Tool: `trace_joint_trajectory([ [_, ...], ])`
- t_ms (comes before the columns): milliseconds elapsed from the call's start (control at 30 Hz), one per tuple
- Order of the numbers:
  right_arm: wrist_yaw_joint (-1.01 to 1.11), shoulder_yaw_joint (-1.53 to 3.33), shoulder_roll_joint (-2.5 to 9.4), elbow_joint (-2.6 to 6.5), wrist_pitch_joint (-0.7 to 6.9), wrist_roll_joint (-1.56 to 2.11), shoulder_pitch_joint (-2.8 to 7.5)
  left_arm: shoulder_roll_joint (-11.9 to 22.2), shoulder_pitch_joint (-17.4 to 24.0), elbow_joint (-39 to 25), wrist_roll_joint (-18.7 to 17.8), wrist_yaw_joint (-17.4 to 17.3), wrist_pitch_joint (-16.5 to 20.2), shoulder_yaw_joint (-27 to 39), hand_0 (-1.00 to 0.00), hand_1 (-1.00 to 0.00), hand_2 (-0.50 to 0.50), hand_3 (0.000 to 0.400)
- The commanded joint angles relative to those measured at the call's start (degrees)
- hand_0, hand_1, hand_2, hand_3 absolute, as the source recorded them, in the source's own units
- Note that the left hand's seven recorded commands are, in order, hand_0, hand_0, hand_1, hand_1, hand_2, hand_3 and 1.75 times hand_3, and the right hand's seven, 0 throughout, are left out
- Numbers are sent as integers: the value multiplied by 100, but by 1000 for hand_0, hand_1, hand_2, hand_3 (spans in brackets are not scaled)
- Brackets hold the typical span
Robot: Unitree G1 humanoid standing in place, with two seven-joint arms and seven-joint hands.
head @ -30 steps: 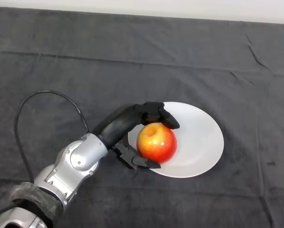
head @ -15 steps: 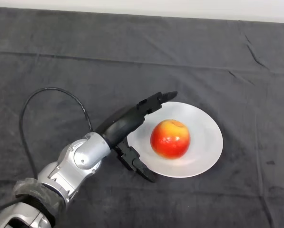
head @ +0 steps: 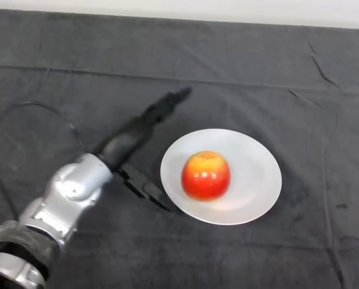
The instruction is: Move the apple to the plate
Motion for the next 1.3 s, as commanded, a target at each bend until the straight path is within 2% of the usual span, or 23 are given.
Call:
trace_joint_trajectory([
  [33, -55, -4, 799, 545, 476, -55, 563, 187, -377, -9, -173, -1, -172, 186, 0, 0, 0, 0],
  [367, -66, -4, 798, 548, 476, -64, 562, 650, -330, 400, -863, 130, -454, 1244, 0, 0, 0, 0],
  [567, -69, -7, 797, 550, 475, -69, 562, 909, -242, 680, -1147, 299, -621, 1815, 0, 0, 0, 0],
  [1067, -73, -19, 794, 557, 469, -84, 562, 1699, -14, 1361, -1529, 553, -1002, 2913, 0, 0, 0, 0],
  [1300, -74, -26, 793, 562, 466, -93, 561, 1941, 166, 1710, -1589, 846, -1273, 3325, 0, 0, 0, 0],
])
